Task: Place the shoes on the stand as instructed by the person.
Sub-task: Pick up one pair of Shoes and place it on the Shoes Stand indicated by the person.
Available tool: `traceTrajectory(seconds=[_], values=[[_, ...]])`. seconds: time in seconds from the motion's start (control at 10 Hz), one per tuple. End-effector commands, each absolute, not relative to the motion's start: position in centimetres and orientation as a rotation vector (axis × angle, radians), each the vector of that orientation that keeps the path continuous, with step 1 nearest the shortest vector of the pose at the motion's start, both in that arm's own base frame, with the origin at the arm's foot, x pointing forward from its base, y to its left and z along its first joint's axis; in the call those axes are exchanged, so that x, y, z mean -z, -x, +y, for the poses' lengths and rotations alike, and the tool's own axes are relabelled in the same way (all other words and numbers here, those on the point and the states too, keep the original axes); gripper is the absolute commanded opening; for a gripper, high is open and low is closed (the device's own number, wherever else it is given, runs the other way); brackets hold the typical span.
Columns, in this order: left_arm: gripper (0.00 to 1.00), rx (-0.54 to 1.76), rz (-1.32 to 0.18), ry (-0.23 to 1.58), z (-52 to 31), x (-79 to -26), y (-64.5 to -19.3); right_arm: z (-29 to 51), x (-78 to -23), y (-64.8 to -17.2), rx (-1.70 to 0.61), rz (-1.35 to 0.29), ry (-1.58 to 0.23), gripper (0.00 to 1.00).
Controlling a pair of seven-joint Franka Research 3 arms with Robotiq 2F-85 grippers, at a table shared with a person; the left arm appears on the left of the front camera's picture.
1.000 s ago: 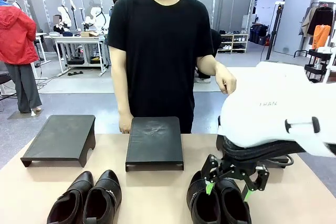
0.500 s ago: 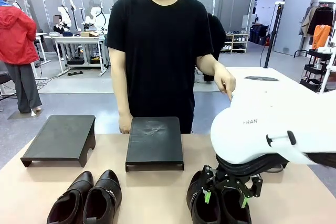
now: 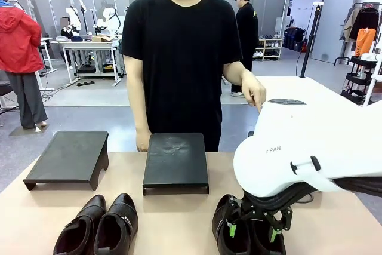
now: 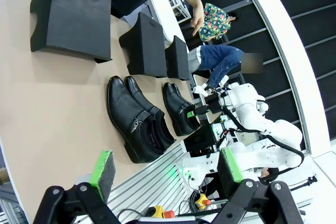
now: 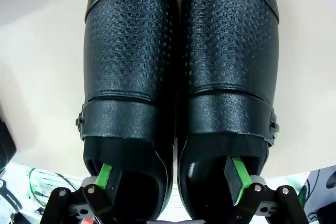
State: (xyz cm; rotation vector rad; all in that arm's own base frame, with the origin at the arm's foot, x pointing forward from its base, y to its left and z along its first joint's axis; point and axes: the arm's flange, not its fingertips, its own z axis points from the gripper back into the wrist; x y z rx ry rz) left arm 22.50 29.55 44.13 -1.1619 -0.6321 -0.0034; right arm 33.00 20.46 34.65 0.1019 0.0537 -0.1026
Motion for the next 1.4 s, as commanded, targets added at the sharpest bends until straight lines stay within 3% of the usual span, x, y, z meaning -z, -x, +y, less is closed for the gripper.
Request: traceTrajectory(seconds=[0.0,0.1,0.2,0.4,1.3], values=[[1.0,0.012,-0.646,1.172,29.7,-44.2,-22.4,19.8,-31.7,-29.6,0.135,0.023,-0.066,0.91],[1.0,0.012,-0.646,1.172,29.7,-44.2,-22.4,20.0,-31.3,-29.4,0.122,0.025,-0.06,0.75],[1.0,0.012,-0.646,1.172,29.7,-44.2,-22.4,20.1,-31.1,-29.3,0.117,0.028,-0.052,0.33],[1.0,0.012,-0.646,1.172,29.7,-44.2,-22.4,20.1,-31.0,-29.0,0.11,0.016,-0.026,0.0],[1.0,0.012,-0.646,1.172,29.7,-44.2,-22.4,19.3,-32.5,-28.6,0.117,-0.007,-0.045,0.0]])
